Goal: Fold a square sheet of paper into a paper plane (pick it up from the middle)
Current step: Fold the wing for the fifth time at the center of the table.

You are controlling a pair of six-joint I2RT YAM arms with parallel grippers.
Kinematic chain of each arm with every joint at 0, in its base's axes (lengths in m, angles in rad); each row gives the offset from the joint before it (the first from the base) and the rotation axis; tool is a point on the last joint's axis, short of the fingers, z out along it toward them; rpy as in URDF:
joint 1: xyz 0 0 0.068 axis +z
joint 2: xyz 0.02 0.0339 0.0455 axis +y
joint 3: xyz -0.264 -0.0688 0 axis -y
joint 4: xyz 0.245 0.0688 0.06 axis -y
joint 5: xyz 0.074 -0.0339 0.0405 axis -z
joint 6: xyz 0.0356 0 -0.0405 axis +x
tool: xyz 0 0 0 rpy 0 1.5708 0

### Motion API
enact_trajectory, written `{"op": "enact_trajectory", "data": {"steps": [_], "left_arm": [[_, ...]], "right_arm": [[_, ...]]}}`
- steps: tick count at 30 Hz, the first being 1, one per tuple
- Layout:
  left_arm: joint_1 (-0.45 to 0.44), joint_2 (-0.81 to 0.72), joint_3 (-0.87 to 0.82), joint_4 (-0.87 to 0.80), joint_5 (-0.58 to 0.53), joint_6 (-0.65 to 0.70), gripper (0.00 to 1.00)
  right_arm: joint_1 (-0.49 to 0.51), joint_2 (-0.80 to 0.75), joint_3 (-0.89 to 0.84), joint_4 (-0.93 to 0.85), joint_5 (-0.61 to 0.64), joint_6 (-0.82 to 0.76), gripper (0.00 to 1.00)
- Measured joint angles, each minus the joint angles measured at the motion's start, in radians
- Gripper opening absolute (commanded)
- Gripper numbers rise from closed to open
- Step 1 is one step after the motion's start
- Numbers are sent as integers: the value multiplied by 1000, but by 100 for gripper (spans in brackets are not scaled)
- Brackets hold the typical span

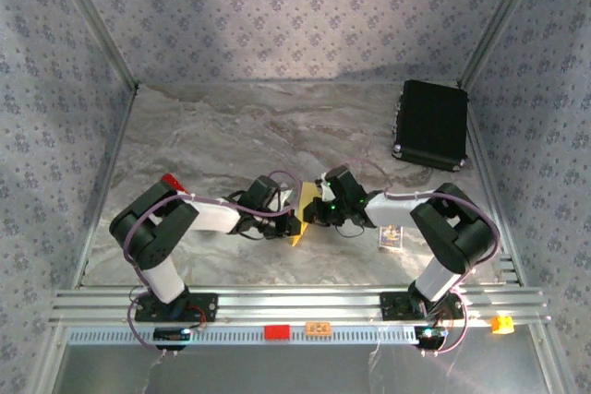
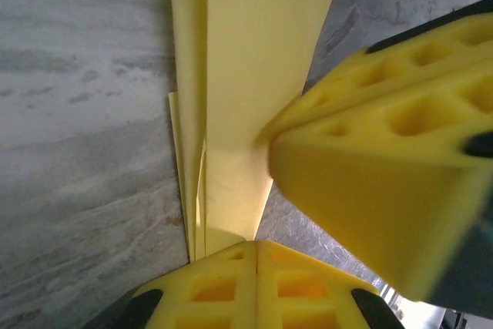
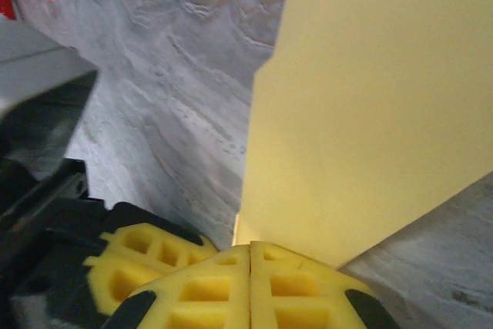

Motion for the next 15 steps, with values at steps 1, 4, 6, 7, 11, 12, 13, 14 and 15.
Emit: {"op": "enact_trajectory", "data": {"steps": [1, 4, 6, 7, 11, 12, 13, 14, 15], "left_arm": [[0, 0, 0, 0, 0, 0, 0], [0, 0, 0, 0, 0, -3, 0], [0, 0, 0, 0, 0, -3, 0], [0, 0, 0, 1, 0, -3, 0], [0, 1, 0, 5, -3, -3, 0], [-1, 1, 0, 5, -3, -3, 0], [-1, 1, 0, 5, -3, -3, 0], [-1, 1, 0, 5, -3, -3, 0], [-1, 1, 0, 5, -3, -3, 0]], "right_arm": [[1, 11, -1, 2, 1, 1, 8], [-2, 20, -15, 21, 5, 6, 8], [-10, 20, -28, 45, -1, 11, 8], [-14, 20, -35, 57, -8, 12, 8], [-35, 20, -49, 81, -29, 15, 8], [-39, 20, -49, 81, -32, 15, 8], [-44, 20, -49, 81, -34, 15, 8], [-50, 20, -49, 81, -36, 15, 8], [-56, 20, -49, 81, -37, 15, 8]]}}
